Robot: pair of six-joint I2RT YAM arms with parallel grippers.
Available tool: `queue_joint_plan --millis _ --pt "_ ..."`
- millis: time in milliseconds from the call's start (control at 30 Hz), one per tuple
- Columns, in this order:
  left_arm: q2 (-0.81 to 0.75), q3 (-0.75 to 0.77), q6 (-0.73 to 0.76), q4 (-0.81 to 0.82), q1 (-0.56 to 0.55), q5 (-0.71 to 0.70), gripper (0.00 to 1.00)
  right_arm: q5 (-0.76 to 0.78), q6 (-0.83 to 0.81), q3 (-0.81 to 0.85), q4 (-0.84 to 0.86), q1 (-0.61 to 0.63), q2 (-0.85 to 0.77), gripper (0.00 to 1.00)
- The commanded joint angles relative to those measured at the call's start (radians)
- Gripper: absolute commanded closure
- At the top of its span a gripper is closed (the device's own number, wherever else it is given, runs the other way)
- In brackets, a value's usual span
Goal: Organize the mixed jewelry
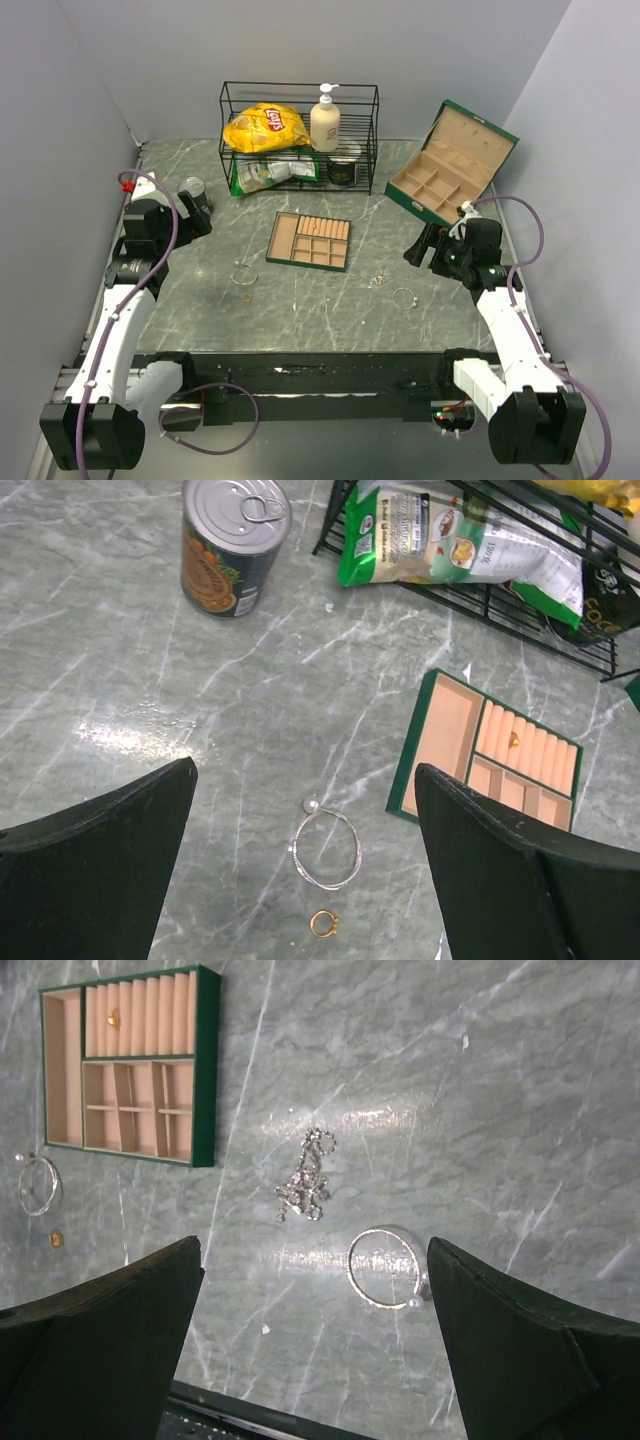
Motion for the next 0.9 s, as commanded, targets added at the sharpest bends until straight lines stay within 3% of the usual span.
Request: queue_joint_plan --millis 0,633,867 --pt "-0.003 -0.003 0.014 0.039 0.002 0.056 0.04 -0.029 -0.008 0.08 0.006 0.003 0.045 0.0" --pt "0.164 0.014 0.044 0.079 0.002 0.158 0.04 0.016 0.003 0.097 0.009 0.023 0.221 0.07" --pt "0.155 0.003 0.057 0.078 0.002 0.123 0.04 0.108 -0.012 0.226 -0.014 0.21 0.348 0.08"
